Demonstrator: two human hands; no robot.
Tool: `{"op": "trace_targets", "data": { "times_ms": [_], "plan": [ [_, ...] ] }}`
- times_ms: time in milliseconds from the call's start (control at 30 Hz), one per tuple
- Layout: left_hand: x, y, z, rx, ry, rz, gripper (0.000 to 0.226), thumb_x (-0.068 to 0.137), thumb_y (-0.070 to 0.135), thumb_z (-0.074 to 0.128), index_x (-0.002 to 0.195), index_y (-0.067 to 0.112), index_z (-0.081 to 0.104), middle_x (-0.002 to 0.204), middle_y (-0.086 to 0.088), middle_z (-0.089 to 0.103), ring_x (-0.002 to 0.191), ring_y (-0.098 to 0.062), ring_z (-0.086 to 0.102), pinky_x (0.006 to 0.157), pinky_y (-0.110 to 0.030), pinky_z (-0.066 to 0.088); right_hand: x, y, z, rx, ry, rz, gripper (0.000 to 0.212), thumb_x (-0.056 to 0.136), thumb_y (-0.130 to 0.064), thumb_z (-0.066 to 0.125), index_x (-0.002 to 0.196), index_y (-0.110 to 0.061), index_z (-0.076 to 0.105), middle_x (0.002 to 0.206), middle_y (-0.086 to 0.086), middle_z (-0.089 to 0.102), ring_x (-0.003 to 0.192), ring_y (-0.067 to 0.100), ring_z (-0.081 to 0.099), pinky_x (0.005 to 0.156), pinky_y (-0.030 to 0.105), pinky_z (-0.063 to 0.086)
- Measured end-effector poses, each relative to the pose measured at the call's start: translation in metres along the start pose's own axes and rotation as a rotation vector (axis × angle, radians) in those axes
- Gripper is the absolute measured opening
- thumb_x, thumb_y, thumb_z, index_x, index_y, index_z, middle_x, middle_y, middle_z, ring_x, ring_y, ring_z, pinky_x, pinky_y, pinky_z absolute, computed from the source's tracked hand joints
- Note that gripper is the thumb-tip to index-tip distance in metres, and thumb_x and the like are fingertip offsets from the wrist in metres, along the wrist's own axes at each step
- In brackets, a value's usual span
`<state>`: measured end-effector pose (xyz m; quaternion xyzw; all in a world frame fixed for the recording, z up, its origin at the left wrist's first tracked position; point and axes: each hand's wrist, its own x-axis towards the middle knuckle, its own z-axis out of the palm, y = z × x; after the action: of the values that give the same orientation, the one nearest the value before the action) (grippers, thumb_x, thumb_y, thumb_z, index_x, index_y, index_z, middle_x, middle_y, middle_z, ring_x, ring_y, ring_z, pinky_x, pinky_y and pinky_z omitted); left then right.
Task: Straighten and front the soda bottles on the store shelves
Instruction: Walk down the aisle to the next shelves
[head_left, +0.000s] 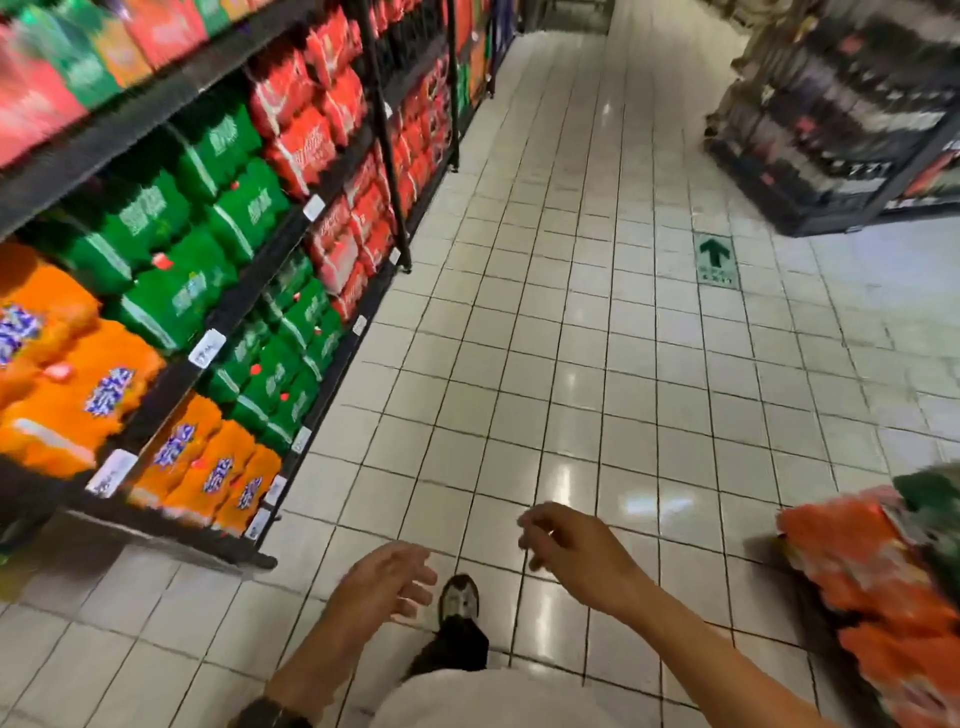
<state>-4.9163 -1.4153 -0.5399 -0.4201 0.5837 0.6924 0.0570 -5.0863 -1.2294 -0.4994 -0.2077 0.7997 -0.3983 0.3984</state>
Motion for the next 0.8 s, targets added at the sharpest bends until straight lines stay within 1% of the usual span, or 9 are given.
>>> {"op": "trace_targets", "data": {
  "times_ms": [100, 167, 333, 433, 533, 600, 667, 733, 800],
  "plan": [
    [0.06, 0.063, -0.018, 0.09, -0.1, 0.036, 0.019, 0.093, 0.024, 0.059, 0.105, 0.011, 0.065, 0.091, -0.011, 0.073, 0.081, -0.027, 0.068, 0.069, -0.034, 0.051, 0.051, -0.026, -0.021, 0.137, 0.013, 0.08, 0.016, 0.094, -0.03, 0.055, 0.097, -0.018, 0.065, 0.089, -0.001, 0.072, 0.075, 0.017, 0.069, 0.07, 0.029, 0.053],
    [0.102, 0.107, -0.027, 0.17, -0.143, 0.086, 0.015, 0.093, 0.022, 0.057, 0.104, 0.017, 0.066, 0.092, -0.008, 0.073, 0.08, -0.023, 0.068, 0.068, -0.031, 0.051, 0.087, -0.037, -0.041, 0.203, 0.071, 0.123, 0.016, 0.094, -0.028, 0.057, 0.096, -0.016, 0.066, 0.089, 0.0, 0.072, 0.074, 0.019, 0.07, 0.067, 0.028, 0.054],
    [0.19, 0.195, -0.016, 0.4, -0.239, 0.152, 0.024, 0.072, 0.04, 0.057, 0.091, 0.029, 0.067, 0.087, 0.003, 0.073, 0.073, -0.011, 0.066, 0.064, -0.021, 0.048, 0.167, -0.037, -0.095, 0.205, 0.157, 0.241, 0.014, 0.093, -0.027, 0.058, 0.092, -0.016, 0.067, 0.087, 0.001, 0.072, 0.072, 0.02, 0.07, 0.065, 0.027, 0.054],
    [0.242, 0.224, 0.001, 0.488, -0.232, 0.156, 0.011, 0.079, 0.032, 0.055, 0.083, 0.036, 0.065, 0.084, 0.009, 0.071, 0.072, -0.004, 0.065, 0.062, -0.017, 0.047, 0.226, -0.032, -0.129, 0.22, 0.163, 0.297, 0.017, 0.091, -0.028, 0.059, 0.089, -0.013, 0.068, 0.083, 0.001, 0.073, 0.071, 0.022, 0.07, 0.066, 0.03, 0.053],
    [0.297, 0.249, 0.014, 0.607, -0.237, 0.121, 0.009, 0.084, 0.041, 0.053, 0.083, 0.039, 0.062, 0.08, 0.016, 0.068, 0.075, 0.0, 0.063, 0.07, -0.017, 0.049, 0.31, -0.03, -0.155, 0.217, 0.158, 0.325, 0.018, 0.092, -0.025, 0.056, 0.088, -0.011, 0.067, 0.079, 0.002, 0.073, 0.065, 0.019, 0.069, 0.059, 0.026, 0.05],
    [0.328, 0.271, 0.018, 0.619, -0.217, 0.083, 0.02, 0.079, 0.046, 0.049, 0.086, 0.032, 0.063, 0.083, 0.011, 0.069, 0.08, -0.005, 0.065, 0.077, -0.024, 0.051, 0.368, -0.04, -0.168, 0.231, 0.135, 0.316, 0.017, 0.091, -0.022, 0.057, 0.087, -0.009, 0.066, 0.077, 0.005, 0.072, 0.062, 0.019, 0.068, 0.058, 0.027, 0.049],
    [0.363, 0.309, 0.018, 0.621, -0.153, 0.026, 0.026, 0.079, 0.043, 0.047, 0.087, 0.025, 0.064, 0.085, 0.007, 0.07, 0.081, -0.012, 0.064, 0.075, -0.027, 0.05, 0.429, -0.063, -0.19, 0.217, 0.083, 0.296, 0.017, 0.091, -0.023, 0.056, 0.086, -0.009, 0.065, 0.076, 0.005, 0.072, 0.06, 0.018, 0.067, 0.058, 0.028, 0.047],
    [0.394, 0.352, 0.009, 0.476, -0.091, 0.004, 0.014, 0.087, 0.027, 0.053, 0.085, 0.021, 0.065, 0.078, 0.004, 0.069, 0.073, -0.014, 0.061, 0.064, -0.022, 0.046, 0.484, -0.097, -0.213, 0.16, 0.047, 0.248, 0.018, 0.091, -0.026, 0.055, 0.086, -0.012, 0.065, 0.076, 0.003, 0.072, 0.06, 0.016, 0.067, 0.057, 0.028, 0.049],
    [0.424, 0.396, -0.008, 0.359, -0.049, 0.045, 0.013, 0.09, 0.014, 0.055, 0.088, 0.02, 0.066, 0.076, 0.002, 0.07, 0.069, -0.013, 0.063, 0.061, -0.019, 0.045, 0.536, -0.14, -0.236, 0.109, 0.023, 0.158, 0.018, 0.09, -0.032, 0.055, 0.086, -0.017, 0.065, 0.077, -0.002, 0.072, 0.063, 0.013, 0.069, 0.058, 0.027, 0.051]
  ]
}}
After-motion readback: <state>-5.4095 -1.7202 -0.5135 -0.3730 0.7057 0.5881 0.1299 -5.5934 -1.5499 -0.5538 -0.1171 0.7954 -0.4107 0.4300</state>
